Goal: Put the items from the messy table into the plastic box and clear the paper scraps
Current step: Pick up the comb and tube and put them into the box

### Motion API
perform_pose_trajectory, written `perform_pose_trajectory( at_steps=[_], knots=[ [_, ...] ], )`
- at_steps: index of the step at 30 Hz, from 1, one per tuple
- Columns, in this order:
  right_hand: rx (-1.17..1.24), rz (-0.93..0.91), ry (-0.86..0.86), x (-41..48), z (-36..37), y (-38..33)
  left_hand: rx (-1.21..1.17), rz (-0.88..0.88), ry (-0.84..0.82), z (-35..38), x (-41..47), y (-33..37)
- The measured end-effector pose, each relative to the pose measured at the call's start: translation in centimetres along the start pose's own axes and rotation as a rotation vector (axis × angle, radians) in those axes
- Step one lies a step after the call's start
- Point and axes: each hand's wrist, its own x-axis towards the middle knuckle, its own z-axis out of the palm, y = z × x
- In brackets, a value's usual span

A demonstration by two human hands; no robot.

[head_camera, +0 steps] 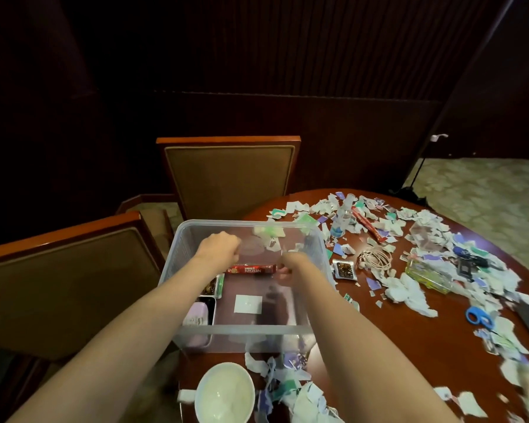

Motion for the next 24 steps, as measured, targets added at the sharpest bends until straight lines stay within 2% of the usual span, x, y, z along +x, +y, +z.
perform_pose_trajectory(
  at_steps=[6,11,15,18,24],
  knots=[
    [0.051,-0.182,0.009,-4.8,-1.8,0.4,-0.355,-0.070,0.073,-2.6,-2.9,2.1],
    [0.122,-0.321,-0.013,-9.3,-4.1,2.0,-0.558,-0.011,0.147,-3.8,-5.4,5.1],
    [0.253,-0.290,-0.021,-11.8,-7.4,3.9,-0.704,0.028,0.176,-4.0,-7.1,8.2],
    [0.325,-0.290,0.040,-12.9,-10.1,5.4,-0.780,0.055,0.186,-4.1,-7.8,10.7],
    [0.390,-0.254,0.137,-13.9,-15.4,9.5,-0.918,0.057,0.099,-3.8,-8.8,16.5]
  ],
)
